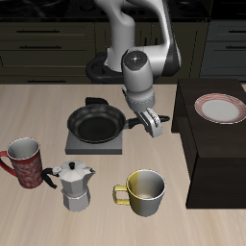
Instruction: Place the frying pan on the top layer of the shelf and turn off the stove
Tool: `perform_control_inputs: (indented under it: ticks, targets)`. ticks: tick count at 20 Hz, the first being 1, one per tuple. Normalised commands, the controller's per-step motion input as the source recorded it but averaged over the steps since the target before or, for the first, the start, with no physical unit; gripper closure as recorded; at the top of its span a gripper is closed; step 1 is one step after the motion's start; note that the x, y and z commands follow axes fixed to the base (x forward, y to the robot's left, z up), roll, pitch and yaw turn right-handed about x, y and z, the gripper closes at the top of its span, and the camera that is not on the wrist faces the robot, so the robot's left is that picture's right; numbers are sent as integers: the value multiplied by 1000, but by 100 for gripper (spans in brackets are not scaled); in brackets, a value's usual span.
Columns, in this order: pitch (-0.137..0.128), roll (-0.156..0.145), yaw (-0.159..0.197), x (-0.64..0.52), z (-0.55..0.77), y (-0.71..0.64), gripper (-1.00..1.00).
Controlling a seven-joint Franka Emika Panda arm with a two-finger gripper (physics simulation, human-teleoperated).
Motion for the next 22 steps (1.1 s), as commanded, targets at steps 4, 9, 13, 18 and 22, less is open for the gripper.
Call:
perform_control_inputs:
  ticks: [4,9,13,18,22]
  targets:
    - [-19,-37,30,-68,180,-196,100]
    - [-24,-38,56,-83,228,-204,100]
    - [-8,-23,65,18,157,-133,100]
    - [-8,-31,55,15,105,-179,100]
    - [1,-40,124,44,165,-96,100]
